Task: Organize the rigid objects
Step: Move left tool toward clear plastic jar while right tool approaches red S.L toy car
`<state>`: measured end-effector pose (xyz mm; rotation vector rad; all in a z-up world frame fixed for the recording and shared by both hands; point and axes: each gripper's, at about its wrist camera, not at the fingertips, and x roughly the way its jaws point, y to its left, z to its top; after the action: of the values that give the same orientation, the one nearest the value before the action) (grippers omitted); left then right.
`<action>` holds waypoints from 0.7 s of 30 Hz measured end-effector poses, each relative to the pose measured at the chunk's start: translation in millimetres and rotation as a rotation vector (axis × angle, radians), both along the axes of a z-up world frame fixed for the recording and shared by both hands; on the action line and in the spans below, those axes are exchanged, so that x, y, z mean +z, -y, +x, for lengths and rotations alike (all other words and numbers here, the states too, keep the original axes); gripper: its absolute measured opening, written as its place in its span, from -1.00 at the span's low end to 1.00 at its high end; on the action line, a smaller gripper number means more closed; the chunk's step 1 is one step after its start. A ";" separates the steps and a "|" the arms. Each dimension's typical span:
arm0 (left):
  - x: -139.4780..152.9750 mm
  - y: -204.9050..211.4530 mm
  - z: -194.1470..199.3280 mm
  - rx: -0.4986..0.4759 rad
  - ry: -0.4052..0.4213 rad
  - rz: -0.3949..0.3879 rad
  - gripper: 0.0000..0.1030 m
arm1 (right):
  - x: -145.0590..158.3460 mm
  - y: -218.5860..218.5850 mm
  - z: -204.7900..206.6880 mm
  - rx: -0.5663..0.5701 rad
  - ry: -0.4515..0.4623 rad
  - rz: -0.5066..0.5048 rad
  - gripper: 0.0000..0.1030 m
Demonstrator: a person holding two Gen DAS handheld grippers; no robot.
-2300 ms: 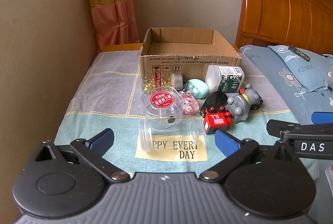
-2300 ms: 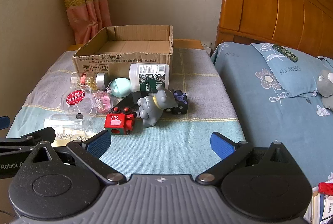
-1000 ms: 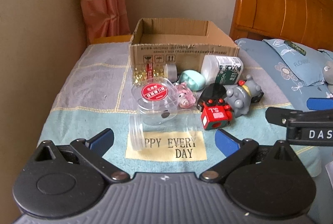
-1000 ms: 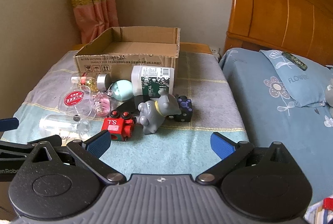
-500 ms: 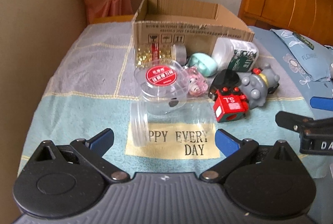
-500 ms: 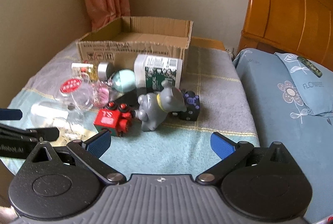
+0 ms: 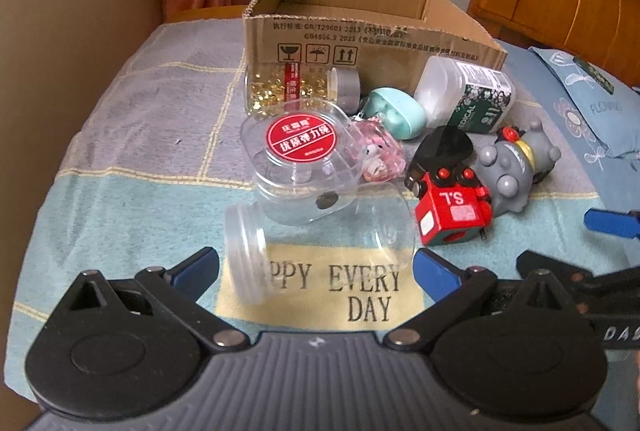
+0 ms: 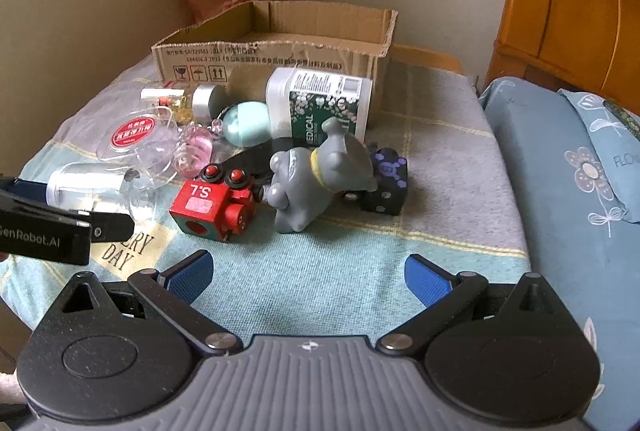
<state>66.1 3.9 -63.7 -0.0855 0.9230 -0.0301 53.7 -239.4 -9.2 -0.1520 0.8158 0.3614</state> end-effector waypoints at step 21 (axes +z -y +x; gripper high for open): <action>-10.7 -21.0 10.7 0.115 -0.021 -0.051 0.99 | 3.9 -17.5 17.0 0.137 0.036 0.001 1.00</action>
<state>76.8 24.9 -74.4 -0.1867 0.9369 0.0538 70.6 -221.8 -5.3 -0.2134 0.7713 0.4864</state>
